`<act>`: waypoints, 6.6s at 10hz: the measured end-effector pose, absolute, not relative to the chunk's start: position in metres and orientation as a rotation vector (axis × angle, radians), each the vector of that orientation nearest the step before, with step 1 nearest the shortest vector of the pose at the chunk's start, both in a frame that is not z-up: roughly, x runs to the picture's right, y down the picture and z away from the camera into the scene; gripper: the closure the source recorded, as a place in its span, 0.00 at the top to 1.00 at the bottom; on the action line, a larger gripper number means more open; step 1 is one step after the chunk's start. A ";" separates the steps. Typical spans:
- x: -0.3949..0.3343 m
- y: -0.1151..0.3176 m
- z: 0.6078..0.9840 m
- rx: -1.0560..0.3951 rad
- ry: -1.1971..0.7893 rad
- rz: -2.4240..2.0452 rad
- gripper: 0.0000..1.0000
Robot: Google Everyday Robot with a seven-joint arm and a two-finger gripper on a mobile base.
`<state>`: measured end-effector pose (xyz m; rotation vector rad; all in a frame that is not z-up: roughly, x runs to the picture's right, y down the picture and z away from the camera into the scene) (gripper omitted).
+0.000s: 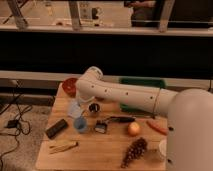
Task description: Place sponge in metal cup
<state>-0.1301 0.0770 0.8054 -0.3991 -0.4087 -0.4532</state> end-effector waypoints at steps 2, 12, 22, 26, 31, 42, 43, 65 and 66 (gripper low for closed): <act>-0.110 0.076 0.809 -0.399 -0.389 -0.431 0.00; -0.085 0.106 0.821 -0.445 -0.350 -0.392 0.00; -0.091 0.113 0.820 -0.467 -0.352 -0.400 0.19; -0.091 0.113 0.820 -0.467 -0.352 -0.400 0.61; -0.091 0.113 0.820 -0.467 -0.352 -0.401 0.80; -0.091 0.113 0.820 -0.467 -0.352 -0.401 0.80; -0.091 0.113 0.820 -0.467 -0.352 -0.401 0.80; -0.091 0.113 0.820 -0.467 -0.352 -0.401 0.80; -0.091 0.113 0.820 -0.467 -0.352 -0.401 0.80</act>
